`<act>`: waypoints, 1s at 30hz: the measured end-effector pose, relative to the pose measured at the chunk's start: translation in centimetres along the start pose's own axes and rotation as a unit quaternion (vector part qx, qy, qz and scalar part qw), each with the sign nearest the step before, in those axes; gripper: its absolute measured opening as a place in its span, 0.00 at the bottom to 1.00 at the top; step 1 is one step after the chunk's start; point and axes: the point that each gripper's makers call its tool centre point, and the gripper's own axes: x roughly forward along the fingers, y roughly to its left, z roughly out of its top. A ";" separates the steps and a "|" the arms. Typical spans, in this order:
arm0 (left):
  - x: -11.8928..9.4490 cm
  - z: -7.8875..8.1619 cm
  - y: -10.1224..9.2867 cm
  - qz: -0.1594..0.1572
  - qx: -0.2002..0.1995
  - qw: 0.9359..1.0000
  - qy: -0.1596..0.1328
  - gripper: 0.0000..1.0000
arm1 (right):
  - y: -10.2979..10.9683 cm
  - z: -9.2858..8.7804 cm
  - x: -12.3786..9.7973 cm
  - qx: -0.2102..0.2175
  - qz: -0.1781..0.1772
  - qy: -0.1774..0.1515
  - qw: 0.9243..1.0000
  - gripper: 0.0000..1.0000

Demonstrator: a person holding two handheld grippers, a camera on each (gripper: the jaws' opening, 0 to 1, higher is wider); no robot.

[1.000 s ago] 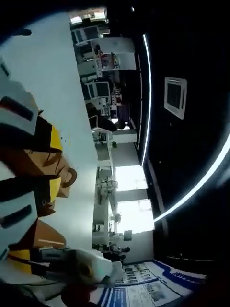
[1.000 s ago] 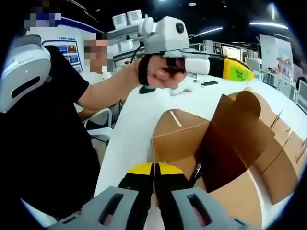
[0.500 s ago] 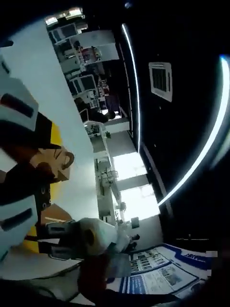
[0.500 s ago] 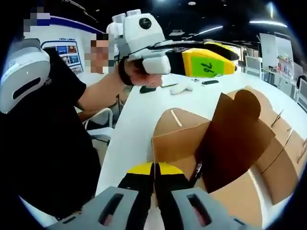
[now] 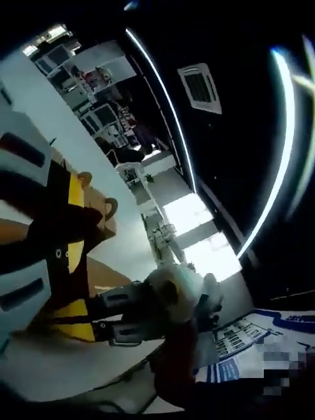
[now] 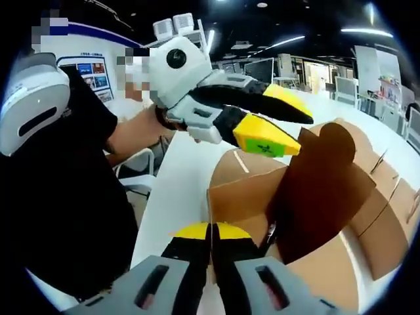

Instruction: Pick up one paper box from the group, open the paper box, and remove the item inside

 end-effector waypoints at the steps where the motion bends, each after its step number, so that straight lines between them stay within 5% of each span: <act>1: 0.2 -0.5 -0.2 -0.002 0.005 1.000 0.009 0.19 | 0.0 0.0 0.0 0.000 0.001 0.000 1.000 0.04; 6: 0.7 -1.9 -0.5 -0.010 -0.002 1.000 0.026 0.21 | 0.0 0.0 0.0 -0.001 0.001 -0.001 1.000 0.04; 30: 2.3 -3.6 0.2 -0.026 -0.031 0.998 0.058 0.25 | 0.0 0.0 0.1 -0.004 0.009 0.000 1.000 0.04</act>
